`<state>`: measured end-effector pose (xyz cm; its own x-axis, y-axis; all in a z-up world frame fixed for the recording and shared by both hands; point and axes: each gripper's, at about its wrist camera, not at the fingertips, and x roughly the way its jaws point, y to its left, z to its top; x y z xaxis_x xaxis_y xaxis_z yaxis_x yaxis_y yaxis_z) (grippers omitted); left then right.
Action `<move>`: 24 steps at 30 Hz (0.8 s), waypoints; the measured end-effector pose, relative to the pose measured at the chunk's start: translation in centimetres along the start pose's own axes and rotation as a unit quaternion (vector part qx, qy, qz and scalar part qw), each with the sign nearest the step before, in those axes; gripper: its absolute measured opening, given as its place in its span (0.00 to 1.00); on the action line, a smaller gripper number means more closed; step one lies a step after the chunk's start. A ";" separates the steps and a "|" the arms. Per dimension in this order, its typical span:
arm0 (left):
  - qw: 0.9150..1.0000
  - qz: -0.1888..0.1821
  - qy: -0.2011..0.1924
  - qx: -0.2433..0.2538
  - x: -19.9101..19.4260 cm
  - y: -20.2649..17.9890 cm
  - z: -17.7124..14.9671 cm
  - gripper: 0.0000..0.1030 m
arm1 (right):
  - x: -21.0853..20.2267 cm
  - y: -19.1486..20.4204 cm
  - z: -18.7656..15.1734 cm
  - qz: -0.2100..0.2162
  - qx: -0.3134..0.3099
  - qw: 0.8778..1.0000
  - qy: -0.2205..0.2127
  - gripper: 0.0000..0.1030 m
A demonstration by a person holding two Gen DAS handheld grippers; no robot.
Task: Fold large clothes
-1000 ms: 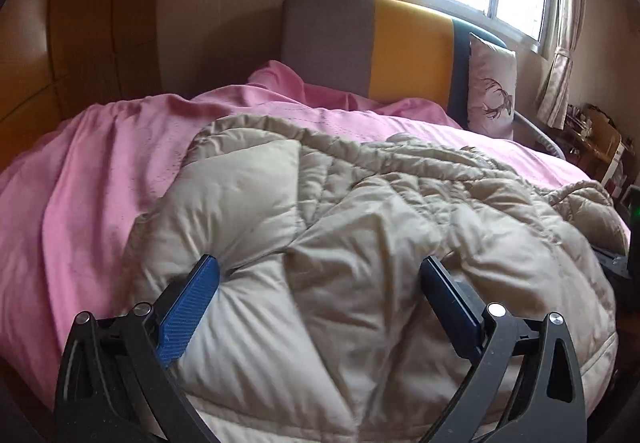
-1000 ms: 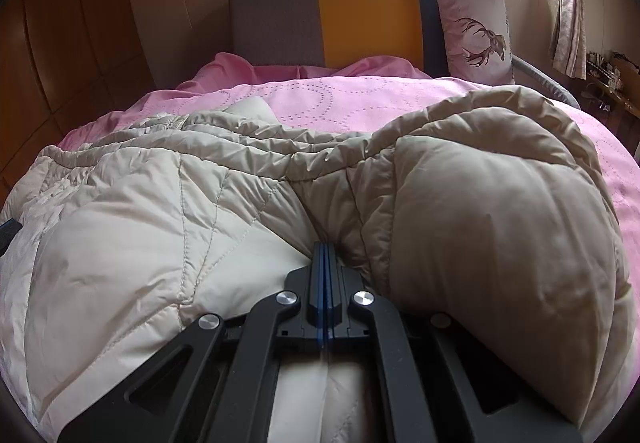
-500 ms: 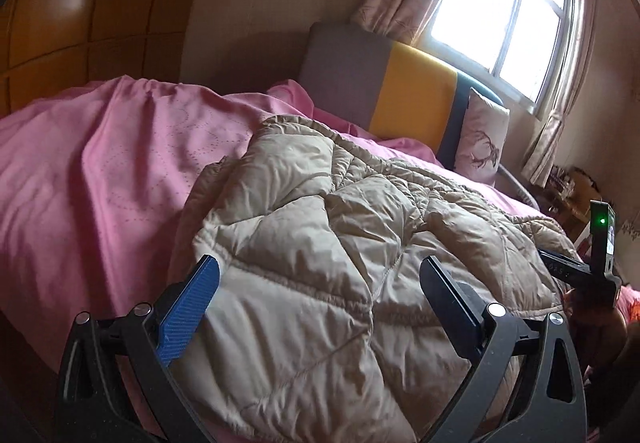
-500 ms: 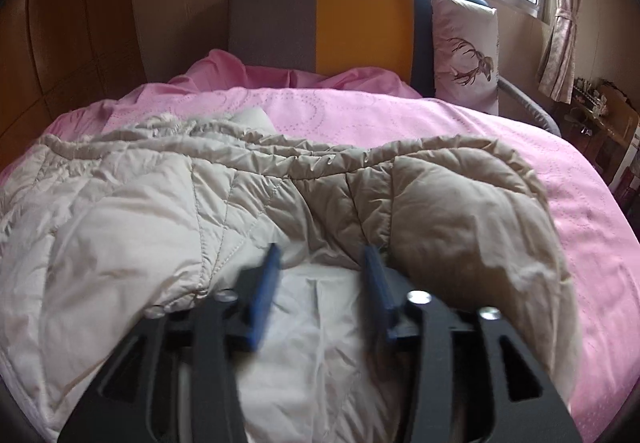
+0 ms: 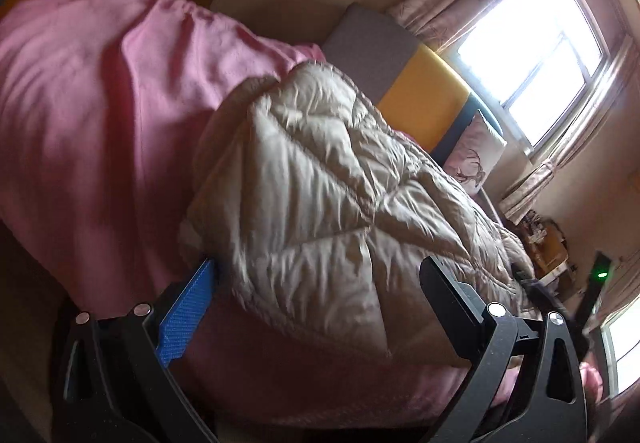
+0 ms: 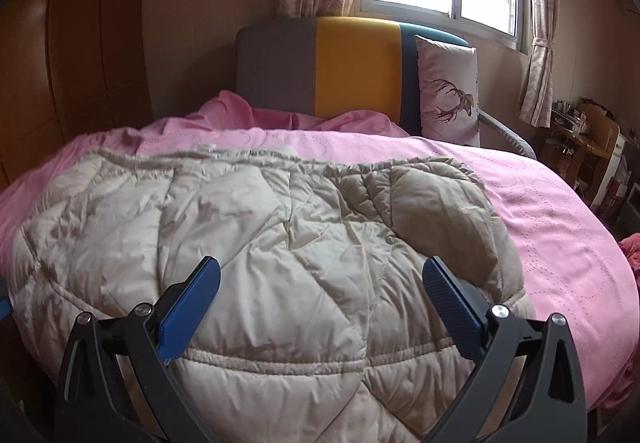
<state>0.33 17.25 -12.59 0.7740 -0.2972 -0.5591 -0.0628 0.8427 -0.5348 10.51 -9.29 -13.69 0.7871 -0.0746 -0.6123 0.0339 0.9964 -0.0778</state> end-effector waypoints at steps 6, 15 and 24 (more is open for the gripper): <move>0.998 -0.004 0.056 -0.038 2.2 1.2 -0.9 0.87 | 2.7 0.5 -2.4 -0.013 0.001 1.000 0.014 0.98; 0.990 -0.092 0.008 -0.107 5.0 2.0 1.0 0.87 | 1.4 -0.3 -3.0 0.027 0.029 0.999 0.003 0.98; 0.968 -0.162 -0.003 -0.192 6.8 5.3 2.3 0.28 | -2.5 -0.4 -0.1 0.014 0.009 0.999 -0.038 0.98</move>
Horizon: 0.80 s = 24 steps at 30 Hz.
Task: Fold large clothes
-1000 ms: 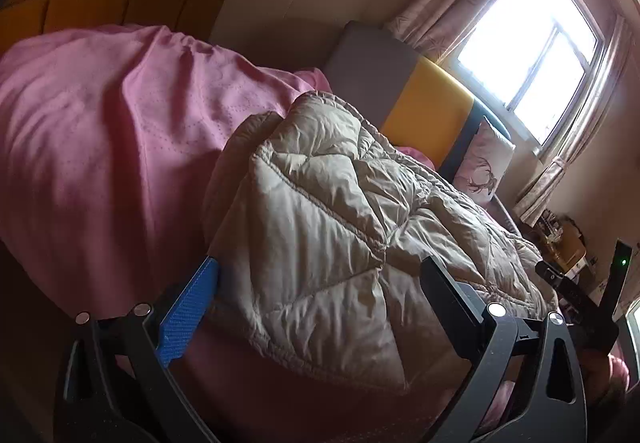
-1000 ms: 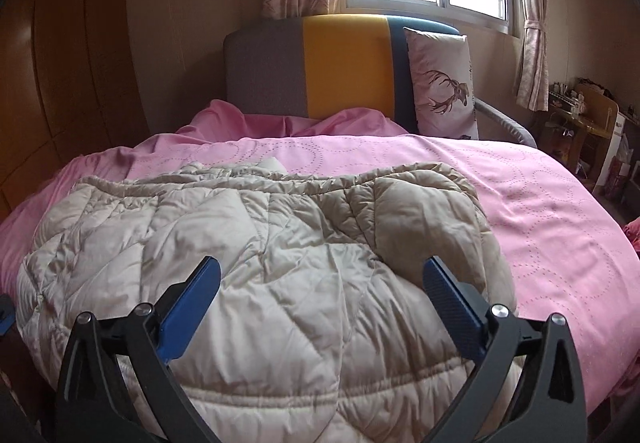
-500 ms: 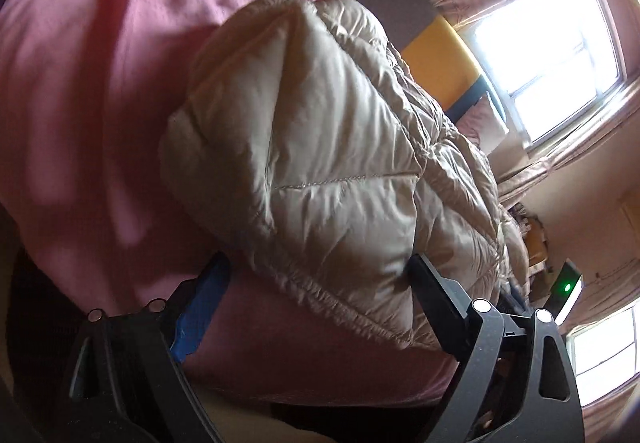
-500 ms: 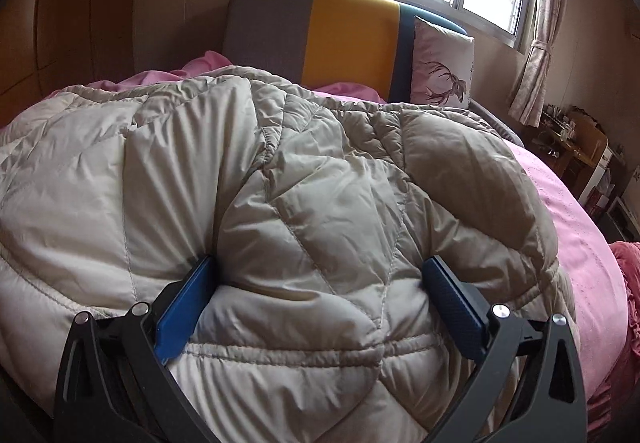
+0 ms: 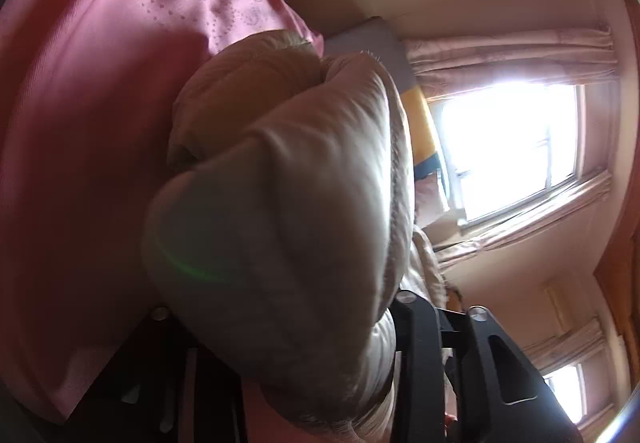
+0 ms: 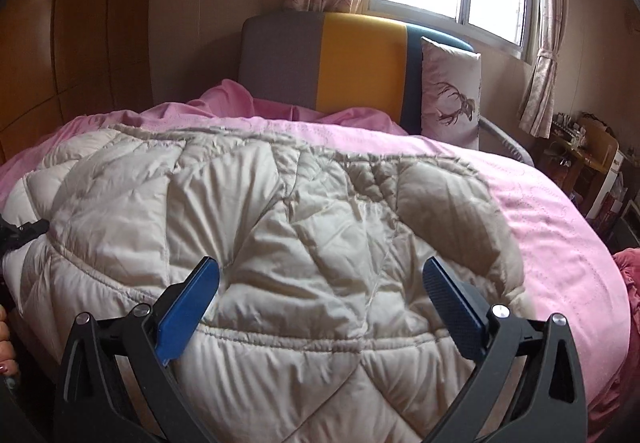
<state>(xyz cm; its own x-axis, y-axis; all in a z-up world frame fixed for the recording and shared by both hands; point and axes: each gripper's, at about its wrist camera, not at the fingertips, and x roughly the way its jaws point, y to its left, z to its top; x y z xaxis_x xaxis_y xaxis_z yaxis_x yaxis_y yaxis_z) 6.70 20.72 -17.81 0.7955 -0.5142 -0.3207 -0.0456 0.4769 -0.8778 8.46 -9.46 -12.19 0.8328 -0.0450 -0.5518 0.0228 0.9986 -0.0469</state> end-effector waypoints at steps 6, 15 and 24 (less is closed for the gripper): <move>0.998 -0.058 -0.025 0.003 -4.4 -0.5 1.1 0.26 | 1.5 1.0 4.1 0.033 0.048 0.998 0.010 0.98; 0.998 -0.060 -0.036 0.009 -7.3 0.3 1.4 0.26 | 11.1 10.1 3.1 -0.005 -0.084 0.994 0.071 0.98; 0.988 -0.071 -0.044 0.133 -7.4 -6.9 2.0 0.26 | 10.8 9.3 2.3 -0.001 -0.062 0.996 0.062 0.98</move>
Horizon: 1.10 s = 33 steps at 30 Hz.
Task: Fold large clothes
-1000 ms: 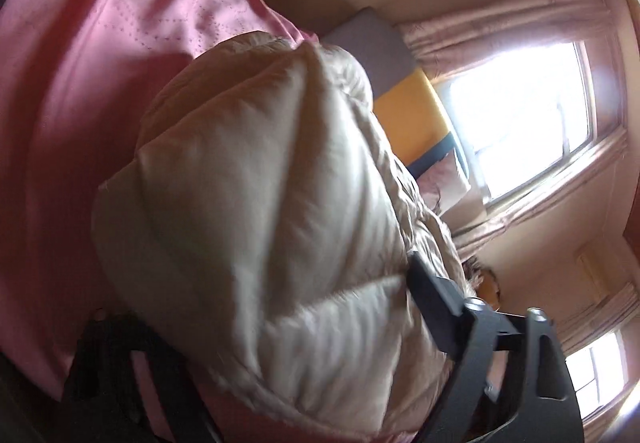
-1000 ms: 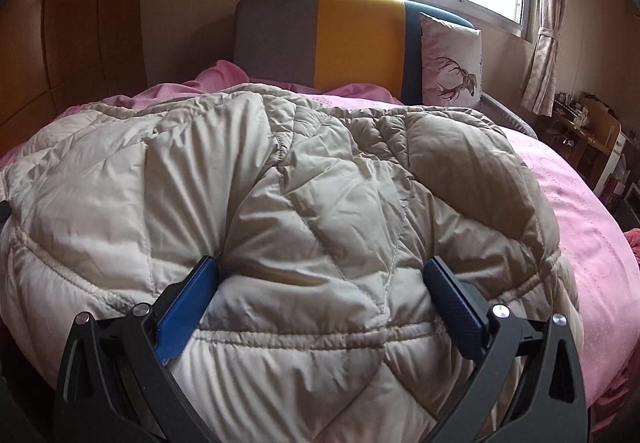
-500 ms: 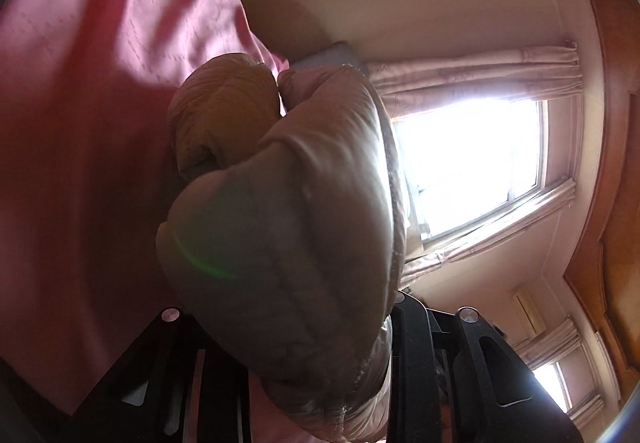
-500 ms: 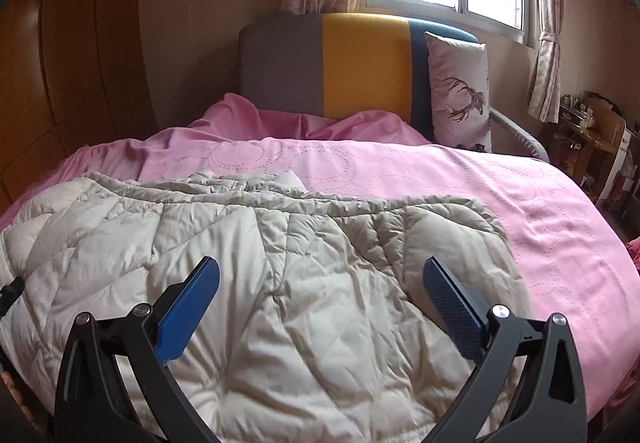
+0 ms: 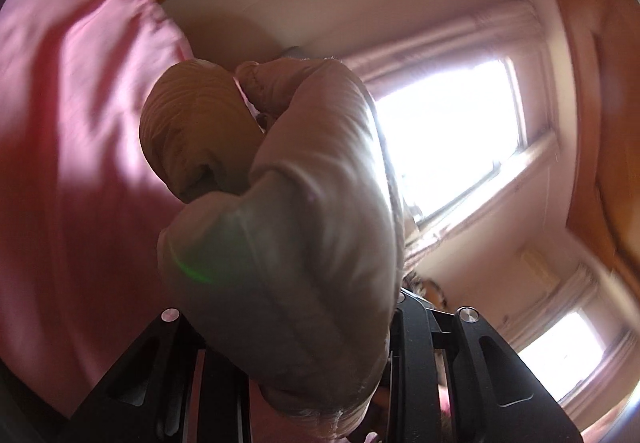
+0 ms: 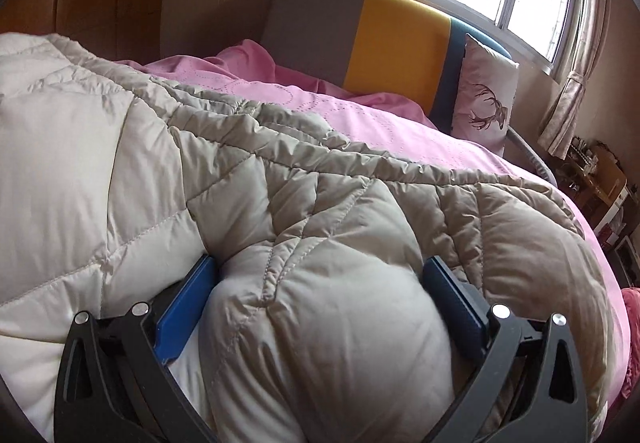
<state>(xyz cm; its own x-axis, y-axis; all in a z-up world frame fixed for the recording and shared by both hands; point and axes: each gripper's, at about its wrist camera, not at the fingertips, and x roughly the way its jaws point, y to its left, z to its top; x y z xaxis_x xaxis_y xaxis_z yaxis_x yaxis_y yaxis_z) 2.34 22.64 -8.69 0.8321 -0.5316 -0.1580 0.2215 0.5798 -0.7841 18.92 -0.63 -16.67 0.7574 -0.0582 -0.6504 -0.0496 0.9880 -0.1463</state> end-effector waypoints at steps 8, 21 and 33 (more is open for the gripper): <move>0.998 0.029 -0.006 0.047 -0.4 -2.0 0.7 0.26 | -7.0 -0.6 -2.7 -0.020 0.013 0.999 -0.049 0.98; 0.983 0.051 0.013 0.174 2.3 -7.5 0.6 0.26 | -5.8 -1.0 -1.4 0.005 -0.019 1.000 -0.025 0.98; 0.974 0.081 0.034 0.211 3.0 -9.5 0.2 0.26 | 5.7 -1.1 5.1 -0.009 -0.041 0.998 0.049 0.98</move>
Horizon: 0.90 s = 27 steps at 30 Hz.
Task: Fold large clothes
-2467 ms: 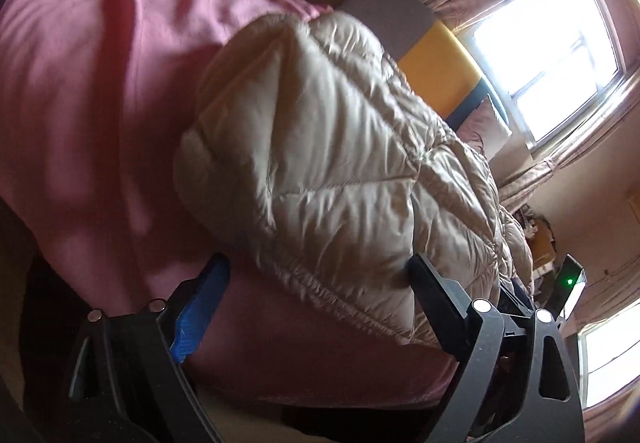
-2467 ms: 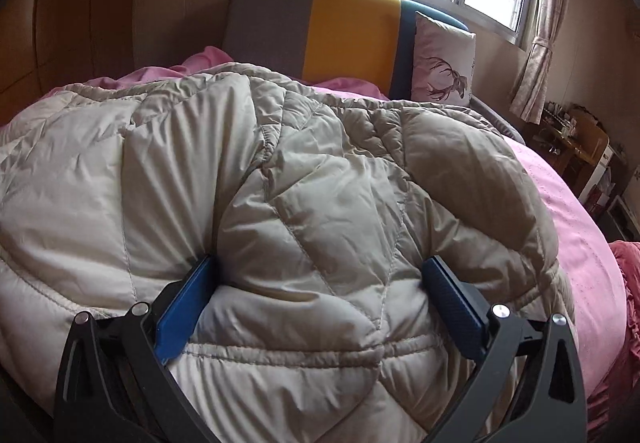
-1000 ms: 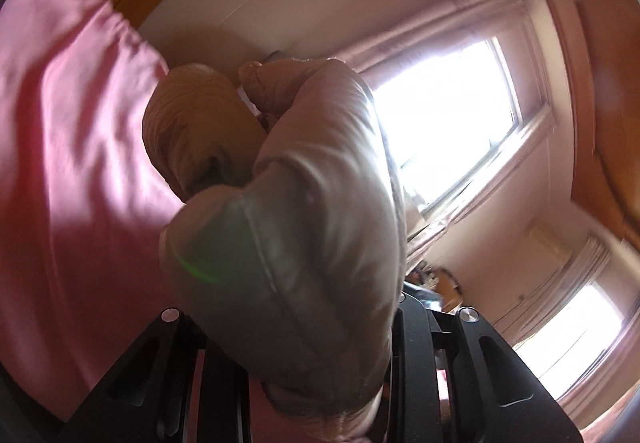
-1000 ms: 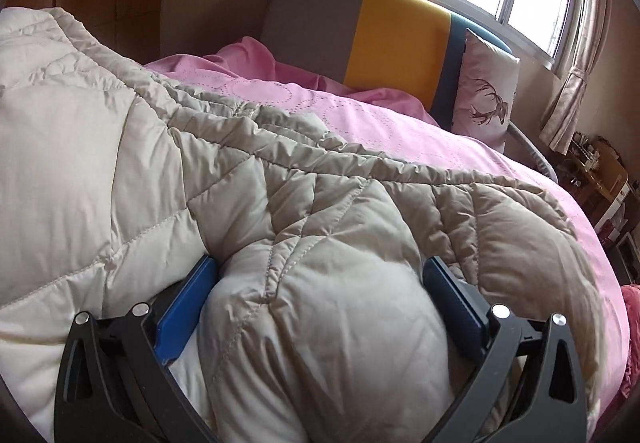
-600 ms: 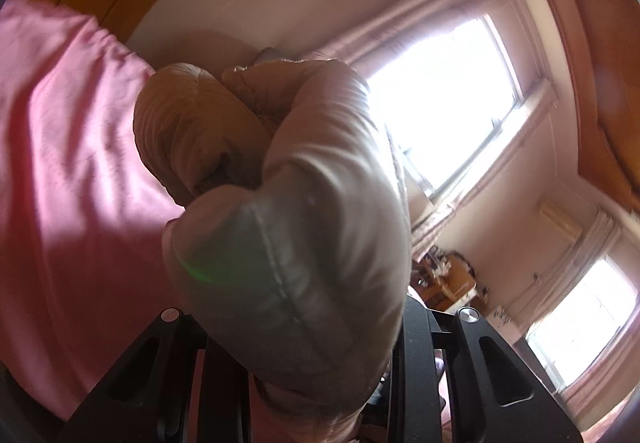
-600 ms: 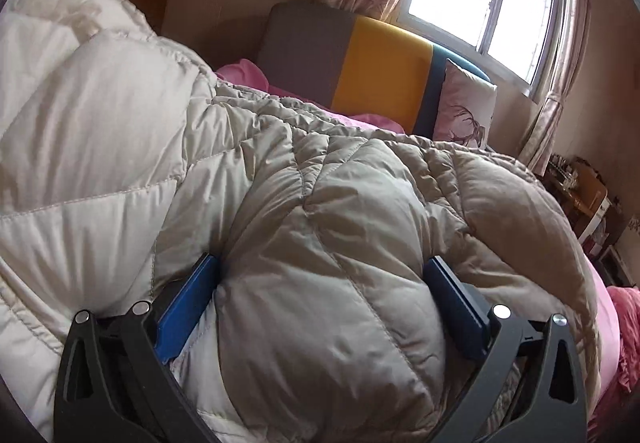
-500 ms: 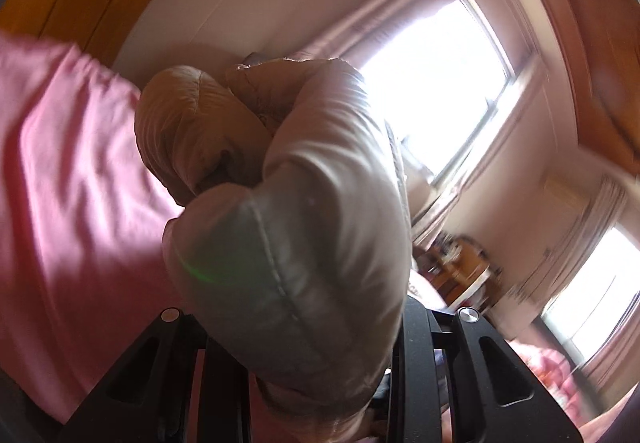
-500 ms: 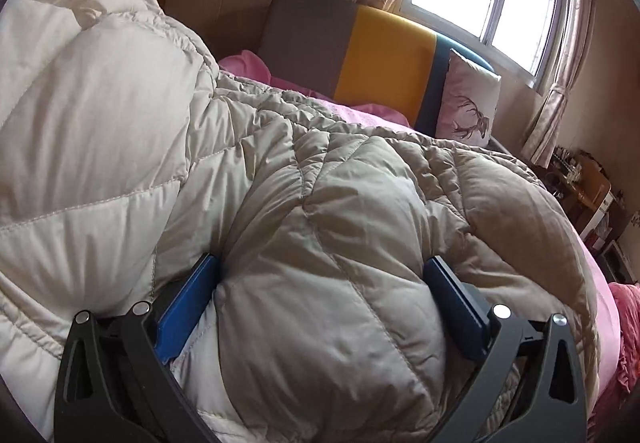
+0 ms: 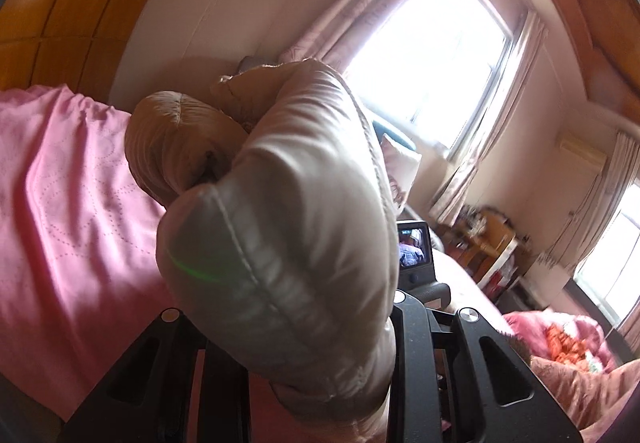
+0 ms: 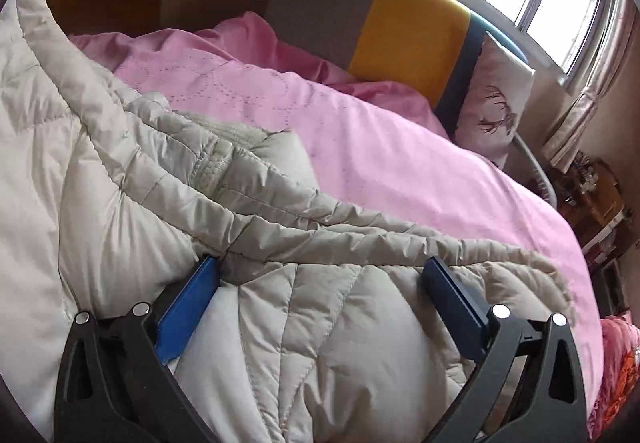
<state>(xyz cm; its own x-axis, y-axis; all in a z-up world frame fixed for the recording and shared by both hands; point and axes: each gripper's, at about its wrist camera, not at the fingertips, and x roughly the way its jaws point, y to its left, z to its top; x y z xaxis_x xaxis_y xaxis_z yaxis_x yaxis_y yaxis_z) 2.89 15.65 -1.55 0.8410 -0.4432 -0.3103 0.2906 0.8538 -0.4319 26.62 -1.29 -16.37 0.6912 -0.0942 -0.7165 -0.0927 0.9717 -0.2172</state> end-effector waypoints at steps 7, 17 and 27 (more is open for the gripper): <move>0.998 0.021 -0.003 0.051 0.1 -1.6 0.3 0.26 | -7.9 -2.6 -3.6 0.003 0.065 0.997 -0.040 0.98; 0.983 0.031 0.030 0.180 3.0 -8.9 -0.6 0.27 | -8.3 0.7 -8.0 0.093 0.069 0.993 -0.031 0.98; 0.963 0.027 0.041 0.264 6.1 -13.8 -0.9 0.28 | -16.5 -12.0 -13.0 0.020 0.208 0.974 -0.083 0.98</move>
<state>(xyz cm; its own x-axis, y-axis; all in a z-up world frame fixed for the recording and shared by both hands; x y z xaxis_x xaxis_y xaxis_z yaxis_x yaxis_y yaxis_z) 3.57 0.93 1.74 0.8293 -0.3957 -0.3945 0.4566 0.8869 0.0703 7.06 -14.26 -10.55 0.8022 -0.0510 -0.5948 0.1526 0.9808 0.1217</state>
